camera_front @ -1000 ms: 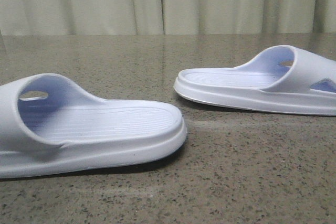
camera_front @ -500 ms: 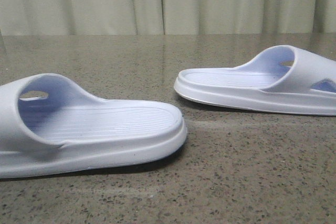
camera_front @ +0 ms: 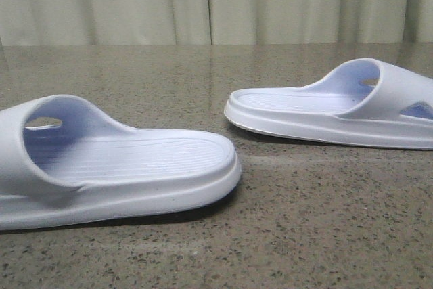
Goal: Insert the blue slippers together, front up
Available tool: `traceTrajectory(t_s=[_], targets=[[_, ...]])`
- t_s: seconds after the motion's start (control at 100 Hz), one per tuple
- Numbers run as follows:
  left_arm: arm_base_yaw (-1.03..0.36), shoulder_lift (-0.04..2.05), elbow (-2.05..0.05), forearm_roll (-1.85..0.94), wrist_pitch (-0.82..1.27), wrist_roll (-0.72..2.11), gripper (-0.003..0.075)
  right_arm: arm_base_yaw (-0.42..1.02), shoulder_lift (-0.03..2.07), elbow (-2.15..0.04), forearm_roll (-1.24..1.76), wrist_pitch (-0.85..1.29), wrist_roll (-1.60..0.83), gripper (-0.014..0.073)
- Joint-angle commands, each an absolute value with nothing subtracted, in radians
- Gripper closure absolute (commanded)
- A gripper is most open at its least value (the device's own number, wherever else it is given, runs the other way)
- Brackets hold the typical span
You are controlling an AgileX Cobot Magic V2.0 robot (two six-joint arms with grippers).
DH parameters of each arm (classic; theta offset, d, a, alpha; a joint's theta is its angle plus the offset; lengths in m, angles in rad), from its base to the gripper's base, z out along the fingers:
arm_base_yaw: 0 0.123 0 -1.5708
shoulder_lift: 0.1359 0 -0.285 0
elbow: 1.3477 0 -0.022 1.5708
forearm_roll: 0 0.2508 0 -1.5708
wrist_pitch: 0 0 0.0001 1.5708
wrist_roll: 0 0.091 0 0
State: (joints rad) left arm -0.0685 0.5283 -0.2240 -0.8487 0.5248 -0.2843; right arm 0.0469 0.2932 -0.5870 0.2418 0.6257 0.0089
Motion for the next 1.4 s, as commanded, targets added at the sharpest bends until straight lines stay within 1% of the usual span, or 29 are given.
traceTrajectory(t_s=[0.0, 0.39, 1.16, 1.39], targets=[[-0.066, 0.566, -0.248, -0.874, 0.498, -0.293, 0.0203, 0.041, 0.314, -0.620, 0.254, 0.545, 0.007, 0.0256], [-0.068, 0.609, -0.248, -0.878, 0.529, -0.287, 0.0203, 0.041, 0.314, -0.620, 0.254, 0.545, 0.007, 0.0256], [-0.209, 0.742, -0.248, -0.900, 0.488, -0.285, 0.0204, 0.041, 0.314, -0.620, 0.254, 0.529, 0.007, 0.0256], [-0.221, 0.759, -0.248, -0.891, 0.469, -0.284, 0.0204, 0.041, 0.314, -0.620, 0.254, 0.529, 0.007, 0.0256]])
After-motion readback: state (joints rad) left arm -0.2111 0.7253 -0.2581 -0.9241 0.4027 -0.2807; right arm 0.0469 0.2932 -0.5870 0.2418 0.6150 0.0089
